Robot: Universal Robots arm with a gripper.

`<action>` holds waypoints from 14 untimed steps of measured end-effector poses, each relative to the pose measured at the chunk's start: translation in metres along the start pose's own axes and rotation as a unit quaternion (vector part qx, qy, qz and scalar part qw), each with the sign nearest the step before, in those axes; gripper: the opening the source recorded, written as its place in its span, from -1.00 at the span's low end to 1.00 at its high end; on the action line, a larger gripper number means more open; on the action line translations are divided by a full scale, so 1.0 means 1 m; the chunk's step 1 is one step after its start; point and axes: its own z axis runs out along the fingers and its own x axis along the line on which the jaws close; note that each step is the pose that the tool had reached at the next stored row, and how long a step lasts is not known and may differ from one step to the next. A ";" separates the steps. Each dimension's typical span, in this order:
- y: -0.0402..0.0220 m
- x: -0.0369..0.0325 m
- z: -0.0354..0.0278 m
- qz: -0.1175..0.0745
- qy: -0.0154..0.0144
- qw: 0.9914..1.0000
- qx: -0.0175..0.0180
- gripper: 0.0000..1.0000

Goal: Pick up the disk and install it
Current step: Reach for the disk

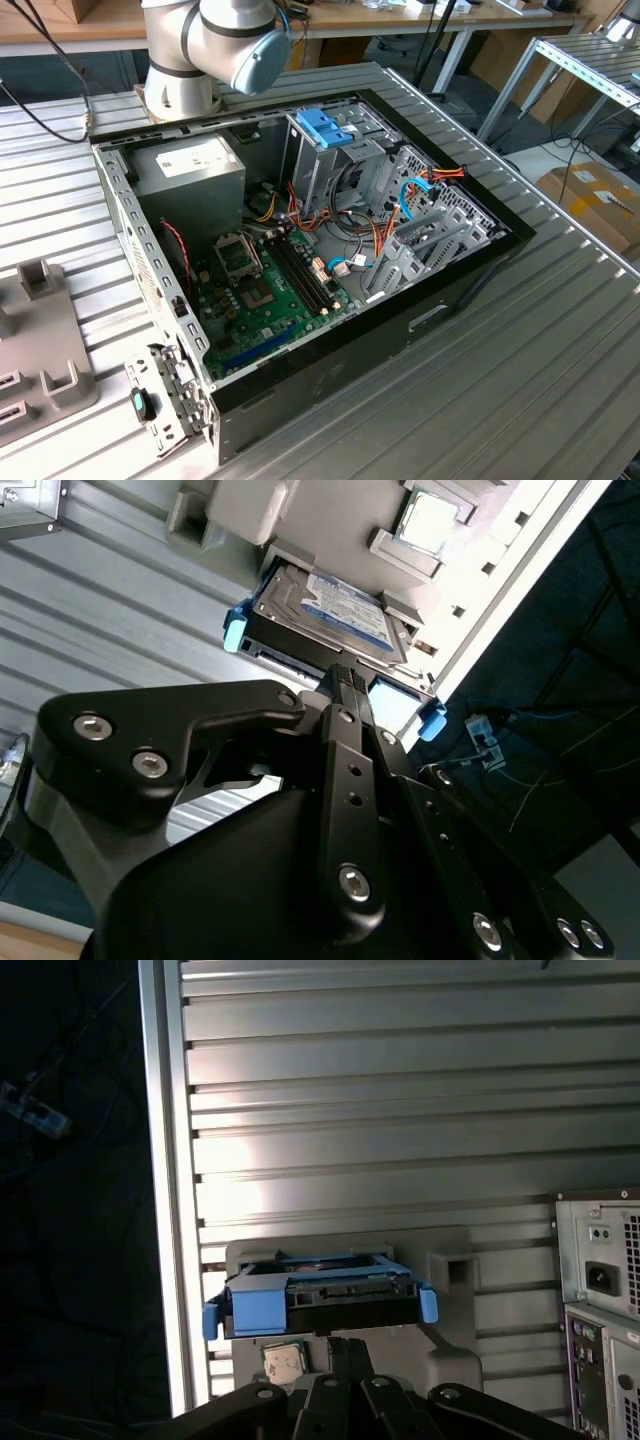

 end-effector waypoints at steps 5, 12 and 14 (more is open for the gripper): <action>0.0016 0.0136 0.0029 0.000 0.000 1.000 0.003 -0.79; 0.0042 0.0226 0.0061 0.000 0.000 1.000 0.008 -0.79; 0.0042 0.0226 0.0062 0.000 0.000 1.000 0.008 -0.79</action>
